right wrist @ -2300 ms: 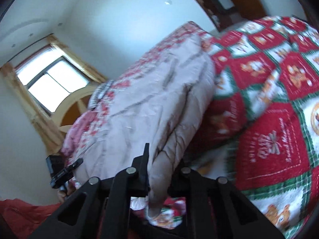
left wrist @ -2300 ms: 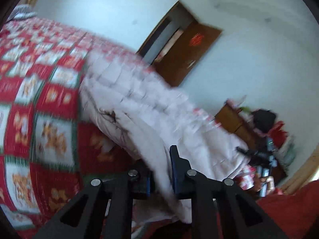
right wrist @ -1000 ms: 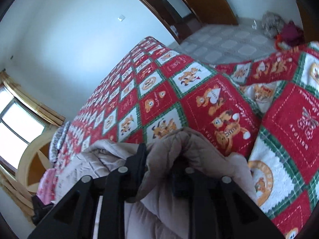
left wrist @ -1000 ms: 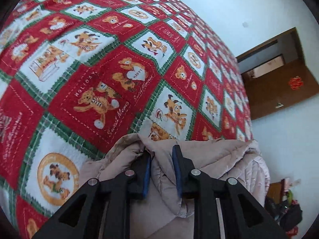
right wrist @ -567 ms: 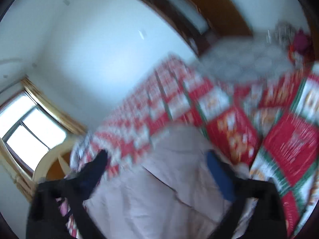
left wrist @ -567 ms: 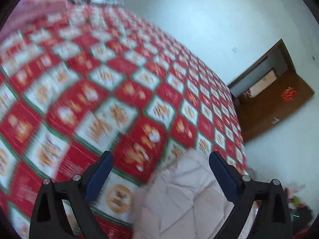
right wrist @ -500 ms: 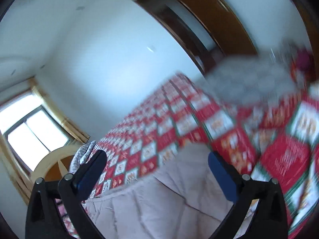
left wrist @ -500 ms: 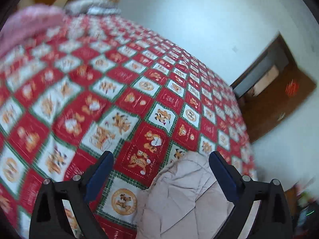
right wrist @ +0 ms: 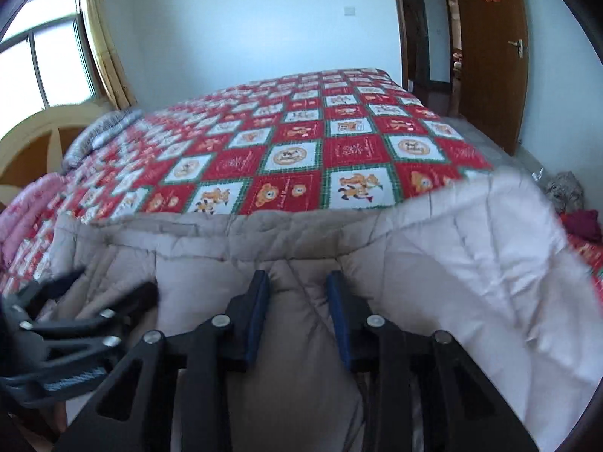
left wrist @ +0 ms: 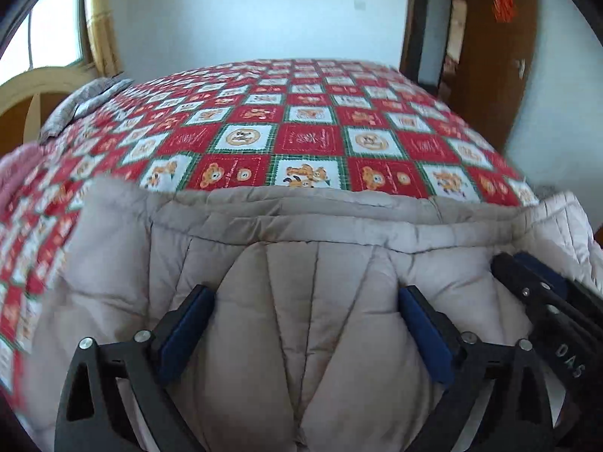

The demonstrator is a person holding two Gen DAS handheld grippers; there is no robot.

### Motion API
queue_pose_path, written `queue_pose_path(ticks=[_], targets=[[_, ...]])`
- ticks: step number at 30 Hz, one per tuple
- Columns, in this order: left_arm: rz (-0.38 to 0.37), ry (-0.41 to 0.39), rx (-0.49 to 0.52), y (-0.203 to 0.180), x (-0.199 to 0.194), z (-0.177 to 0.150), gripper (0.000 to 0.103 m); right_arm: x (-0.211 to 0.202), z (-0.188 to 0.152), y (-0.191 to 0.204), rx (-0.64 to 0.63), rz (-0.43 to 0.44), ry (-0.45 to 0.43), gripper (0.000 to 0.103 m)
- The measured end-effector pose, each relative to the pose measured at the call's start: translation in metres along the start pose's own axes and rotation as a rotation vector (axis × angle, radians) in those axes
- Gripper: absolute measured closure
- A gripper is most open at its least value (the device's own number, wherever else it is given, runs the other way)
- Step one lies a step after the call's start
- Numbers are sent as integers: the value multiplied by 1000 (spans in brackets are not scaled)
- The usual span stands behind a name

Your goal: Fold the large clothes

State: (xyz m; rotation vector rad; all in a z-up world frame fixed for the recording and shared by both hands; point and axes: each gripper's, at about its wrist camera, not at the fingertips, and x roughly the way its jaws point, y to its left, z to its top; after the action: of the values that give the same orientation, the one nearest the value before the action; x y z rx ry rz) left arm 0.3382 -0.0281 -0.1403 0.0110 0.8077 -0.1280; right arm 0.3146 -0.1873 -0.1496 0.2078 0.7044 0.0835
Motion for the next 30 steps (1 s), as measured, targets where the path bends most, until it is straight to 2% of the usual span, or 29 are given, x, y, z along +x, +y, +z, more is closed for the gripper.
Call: queue_pose_path(ticks=[5,13,17,19,20,23,25,27,29,30], targets=[[31,-23,6,-7,13,-9,1,18,-2,6,-22,-23,37,66],[68,3,31,-16,36,-7,1,36,-3,7,-20,-74,73,66],[87,15,48,-18,37,-9,1,36,-1,12,-52,-99,101,66],[90,20,53,-18,37,-10,1,26,6,12,-72,-80,136,67],[90,22,52,-18,37,-10,1,16,11,10,-80,-73,125,67],[94,25,54,-18,38,-10,1,-22,32,-9,-102,-152,16,65],[94,25,53,-18,38,-10,1,-21,40,-29,-104,-238,30,65],[94,25,54,-18,38,-10,1,-7,37,-62,-62,-316,81,65],[93,24,56,-19,38,-10,1,5,28,-86,28,-268,110,65],[92,24,56,-19,39,-10,1,8,23,-94,63,-239,96,65]])
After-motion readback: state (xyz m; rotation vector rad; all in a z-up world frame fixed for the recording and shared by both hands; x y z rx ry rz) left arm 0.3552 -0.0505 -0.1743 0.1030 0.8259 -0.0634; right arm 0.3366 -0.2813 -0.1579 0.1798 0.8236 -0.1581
